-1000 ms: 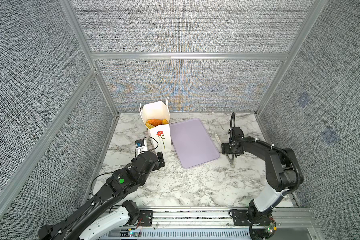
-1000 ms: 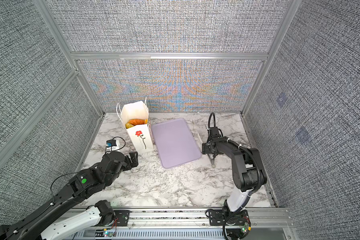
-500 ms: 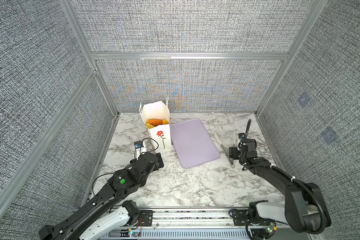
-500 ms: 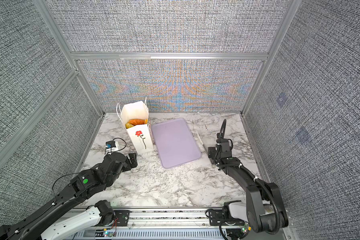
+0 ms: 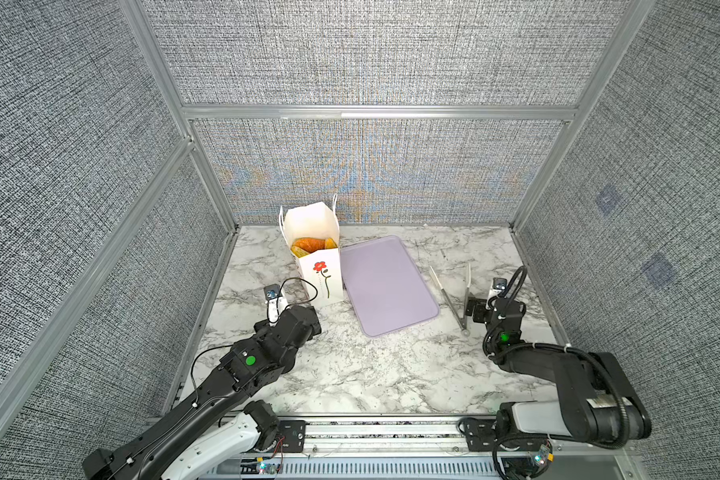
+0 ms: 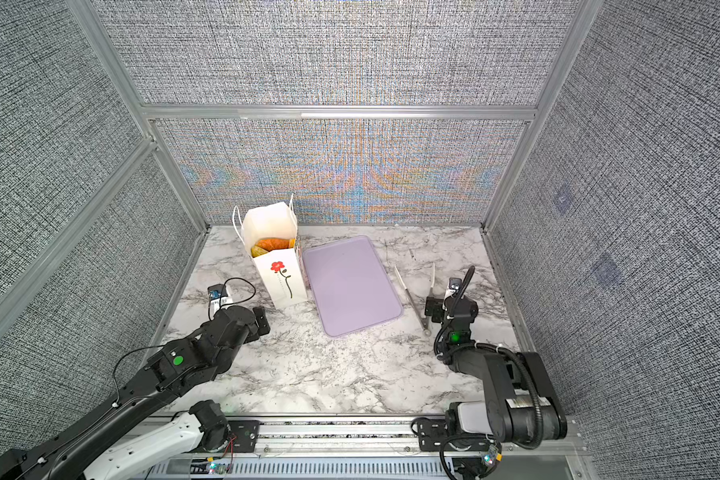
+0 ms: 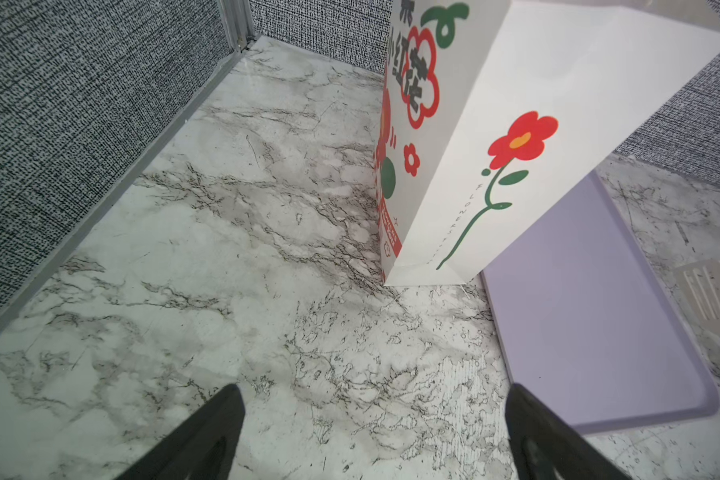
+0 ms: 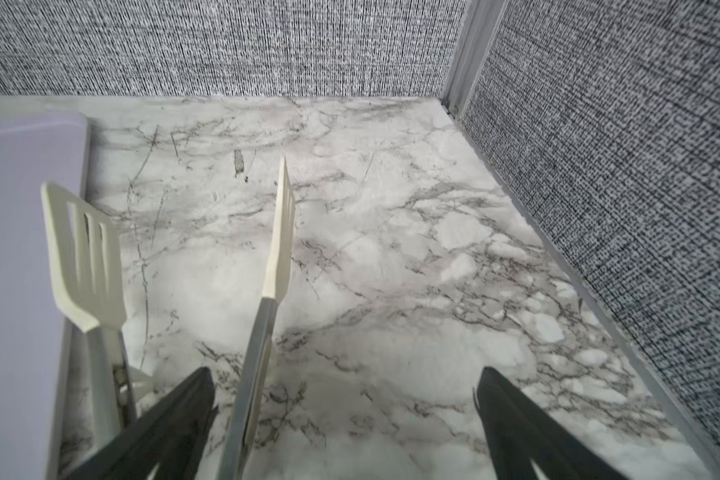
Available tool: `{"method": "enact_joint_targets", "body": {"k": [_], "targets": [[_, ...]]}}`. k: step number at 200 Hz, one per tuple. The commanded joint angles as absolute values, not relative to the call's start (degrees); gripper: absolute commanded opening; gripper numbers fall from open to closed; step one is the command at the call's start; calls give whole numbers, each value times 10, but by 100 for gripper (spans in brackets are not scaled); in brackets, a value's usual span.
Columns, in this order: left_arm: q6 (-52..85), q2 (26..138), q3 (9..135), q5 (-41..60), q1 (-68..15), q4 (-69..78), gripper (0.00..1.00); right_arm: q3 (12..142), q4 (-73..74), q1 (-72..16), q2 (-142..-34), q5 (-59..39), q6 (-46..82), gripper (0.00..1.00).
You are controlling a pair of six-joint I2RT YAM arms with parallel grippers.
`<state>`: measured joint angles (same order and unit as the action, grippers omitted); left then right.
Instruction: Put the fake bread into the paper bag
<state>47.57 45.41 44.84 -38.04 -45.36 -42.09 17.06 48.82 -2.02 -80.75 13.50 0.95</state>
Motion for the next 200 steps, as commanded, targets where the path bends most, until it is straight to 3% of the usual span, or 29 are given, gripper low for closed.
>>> {"method": "enact_joint_targets", "body": {"k": [1,10,24,38,56,73,111,128,140,200], "targets": [[468,456,444,-413,-450,-406,99,162,599,-14,-863,122,5,99],[459,459,441,-419,-447,-396,100,156,668,-15,-899,115,-6,99],[441,463,433,-428,-440,-372,100,184,552,-11,-863,106,2,99],[420,470,416,-444,-429,-339,99,174,622,-6,-892,101,3,99],[384,477,381,-498,-414,-274,99,191,555,-5,-873,107,10,99],[293,480,334,-518,-380,-159,99,176,612,-4,-890,108,8,99],[154,520,214,-486,-266,117,100,179,595,-4,-884,108,9,99],[62,555,152,-441,-219,313,100,178,599,-4,-885,107,9,99],[81,585,169,-431,-191,318,99,178,601,-4,-886,108,9,99],[-16,776,103,-317,-120,666,100,180,597,-4,-886,107,9,99]]}}
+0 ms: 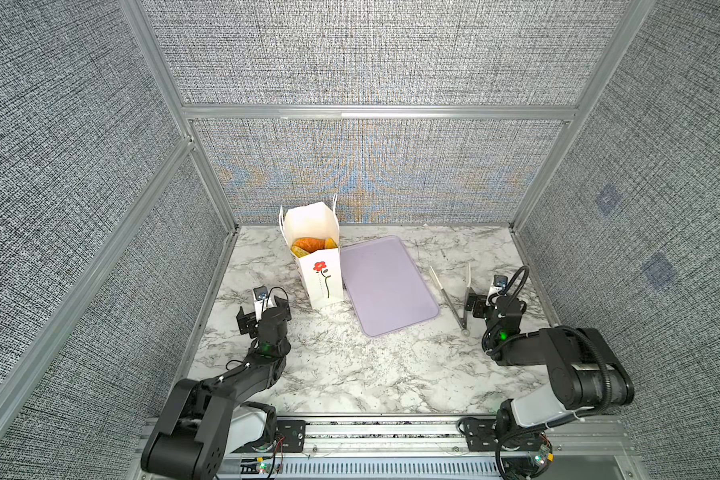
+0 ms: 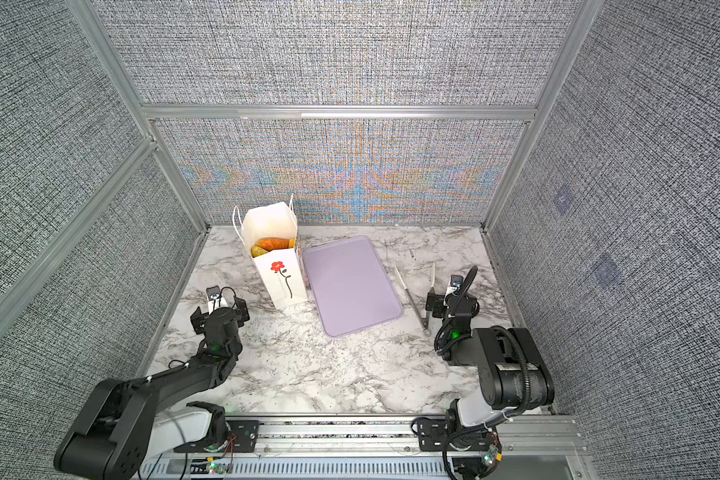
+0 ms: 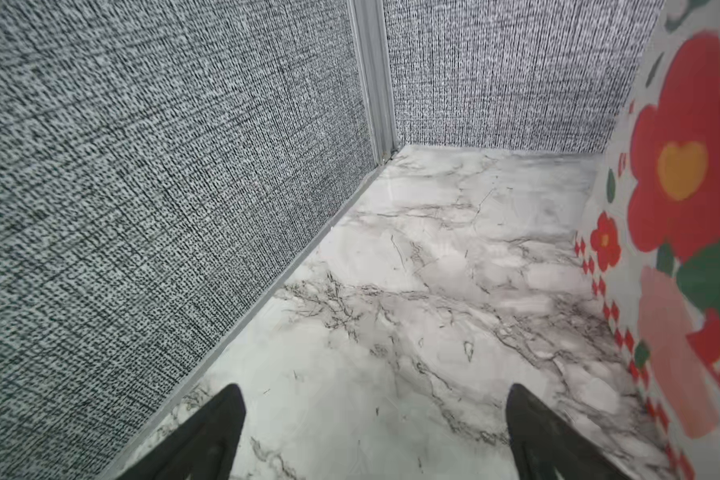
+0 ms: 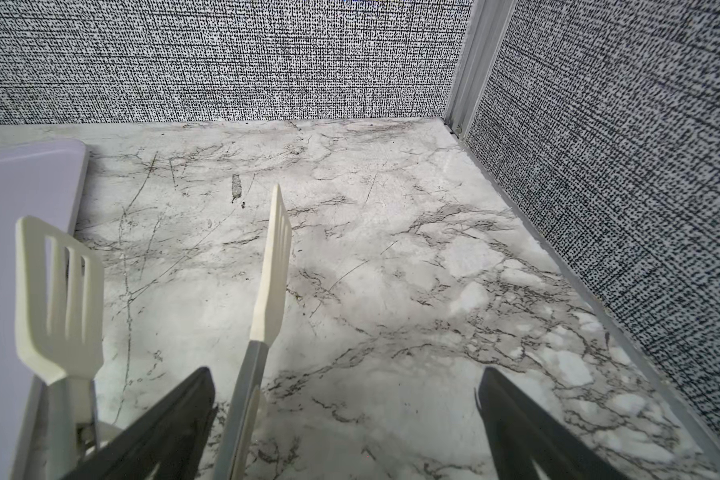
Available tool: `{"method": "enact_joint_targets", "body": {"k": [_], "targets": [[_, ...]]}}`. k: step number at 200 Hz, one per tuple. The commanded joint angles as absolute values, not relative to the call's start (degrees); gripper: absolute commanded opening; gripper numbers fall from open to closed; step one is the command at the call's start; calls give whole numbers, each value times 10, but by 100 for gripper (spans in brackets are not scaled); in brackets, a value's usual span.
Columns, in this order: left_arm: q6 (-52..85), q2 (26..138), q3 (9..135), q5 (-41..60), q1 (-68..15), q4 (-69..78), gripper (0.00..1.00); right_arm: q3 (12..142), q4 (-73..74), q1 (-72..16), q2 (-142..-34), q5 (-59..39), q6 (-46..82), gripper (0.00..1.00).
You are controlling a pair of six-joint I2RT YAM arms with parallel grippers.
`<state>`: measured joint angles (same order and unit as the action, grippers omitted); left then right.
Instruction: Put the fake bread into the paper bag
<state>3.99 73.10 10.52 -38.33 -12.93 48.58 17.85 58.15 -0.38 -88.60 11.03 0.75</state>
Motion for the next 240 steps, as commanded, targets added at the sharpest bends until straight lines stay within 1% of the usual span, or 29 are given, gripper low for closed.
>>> {"method": "enact_joint_targets", "body": {"k": [1,11,21,34,46,51,62,70,75,82,96,103,125,143,165,188,204,240], "targets": [[-16,777,106,-314,-120,663,99,180,597,-4,-886,107,9,99],[-29,789,116,-273,-113,661,100,180,598,-4,-886,106,10,99],[-42,818,108,-227,-101,710,100,180,597,-4,-886,107,10,99],[-54,856,103,-205,-88,769,100,180,597,-4,-887,107,10,99],[-24,831,104,-198,-79,722,100,180,598,-4,-887,107,10,99],[-13,827,96,-193,-72,725,100,180,597,-4,-887,106,10,99],[13,850,67,-188,-51,790,100,180,597,-4,-887,106,10,99],[10,886,57,-155,-32,858,100,180,597,-4,-887,107,10,99],[2,896,57,-144,-28,876,100,180,597,-4,-887,106,10,99],[5,879,69,-134,-29,834,99,180,597,-4,-887,106,9,99],[26,847,110,-140,-29,700,99,180,597,-4,-887,106,10,100],[29,840,118,-136,-29,672,99,180,597,-4,-887,106,10,99],[11,859,100,-129,-29,731,99,181,596,-4,-887,107,10,99],[-11,891,80,-121,-30,828,99,180,597,-4,-887,106,10,99],[0,869,92,-118,-29,767,99,181,597,-4,-887,106,11,99],[-10,888,83,-117,-29,815,99,181,596,-4,-887,106,10,99],[-6,880,88,-116,-29,793,99,181,596,-4,-887,106,10,99],[-8,885,86,-116,-29,804,99,181,596,-3,-887,106,10,99]]}}
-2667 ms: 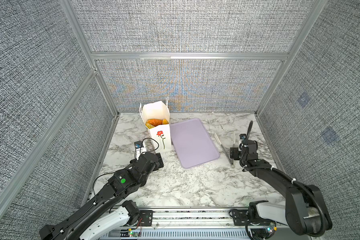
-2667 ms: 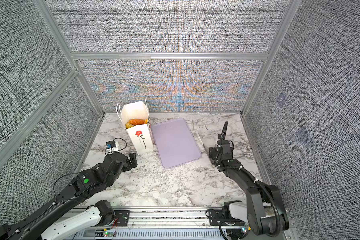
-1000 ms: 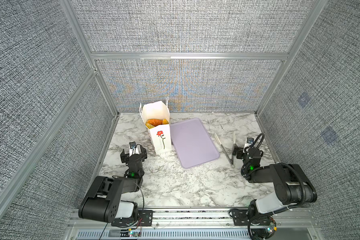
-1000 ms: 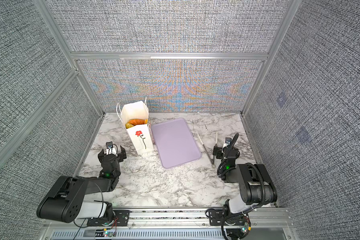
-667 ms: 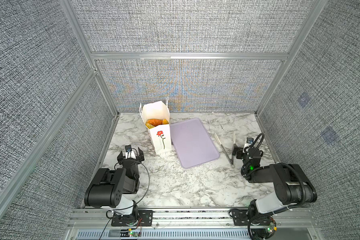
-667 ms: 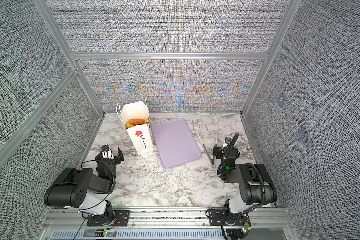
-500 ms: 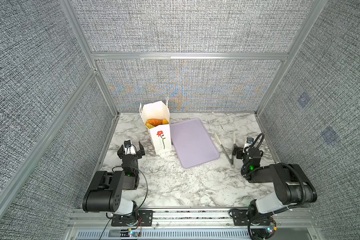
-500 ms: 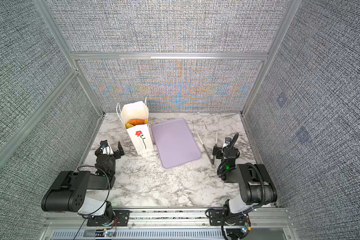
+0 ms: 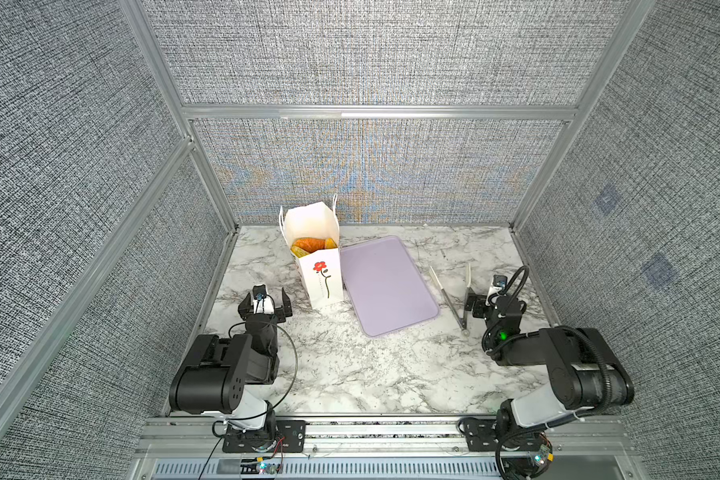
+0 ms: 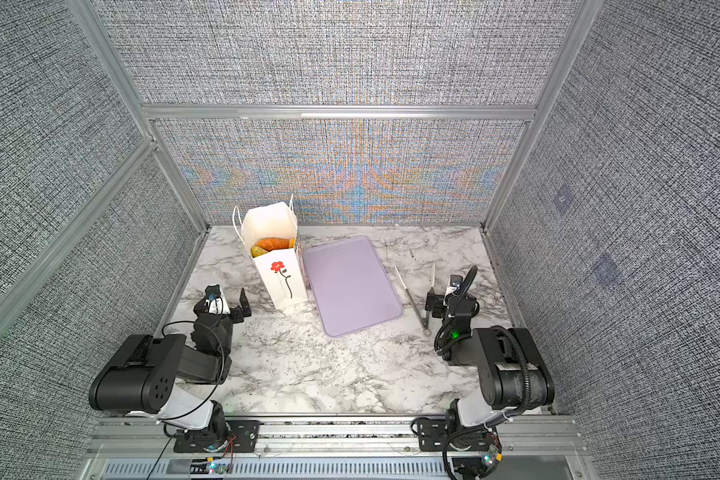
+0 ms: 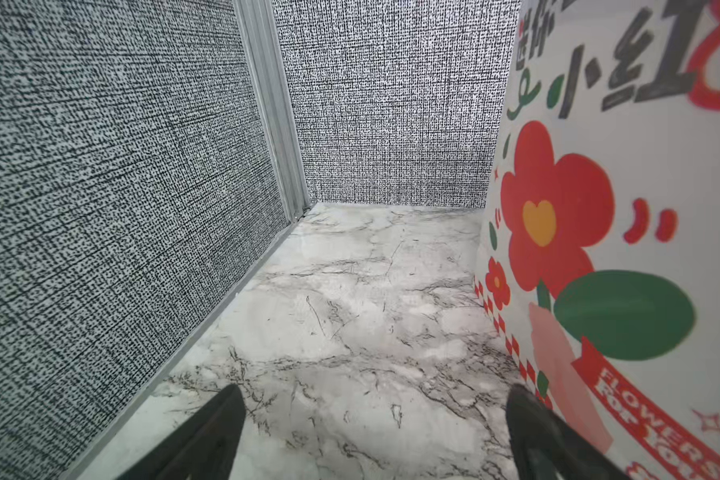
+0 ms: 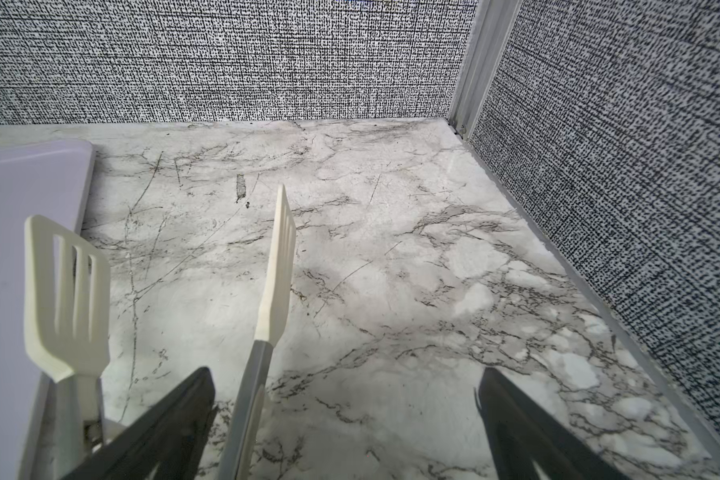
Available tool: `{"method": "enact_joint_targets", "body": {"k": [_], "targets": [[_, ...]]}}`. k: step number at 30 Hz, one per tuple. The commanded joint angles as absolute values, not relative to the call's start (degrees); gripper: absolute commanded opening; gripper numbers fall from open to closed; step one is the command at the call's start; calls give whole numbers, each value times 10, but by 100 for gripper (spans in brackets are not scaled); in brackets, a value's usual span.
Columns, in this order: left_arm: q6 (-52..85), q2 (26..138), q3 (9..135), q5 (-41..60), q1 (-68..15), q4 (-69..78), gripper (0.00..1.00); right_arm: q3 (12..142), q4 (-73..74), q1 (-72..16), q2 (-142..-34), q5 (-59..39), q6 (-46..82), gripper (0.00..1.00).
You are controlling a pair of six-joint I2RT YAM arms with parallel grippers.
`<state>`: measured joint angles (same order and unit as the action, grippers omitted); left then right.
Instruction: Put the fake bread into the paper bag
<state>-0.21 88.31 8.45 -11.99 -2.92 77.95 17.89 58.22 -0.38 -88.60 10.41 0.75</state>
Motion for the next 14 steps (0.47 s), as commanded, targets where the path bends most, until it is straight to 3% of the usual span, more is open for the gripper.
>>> {"method": "enact_joint_targets", "body": {"k": [1,14], "targets": [[-8,885,86,-117,-30,805,99,181,596,-4,-886,106,10,99],[-8,884,87,-116,-29,802,99,180,597,-4,-887,106,10,99]]}}
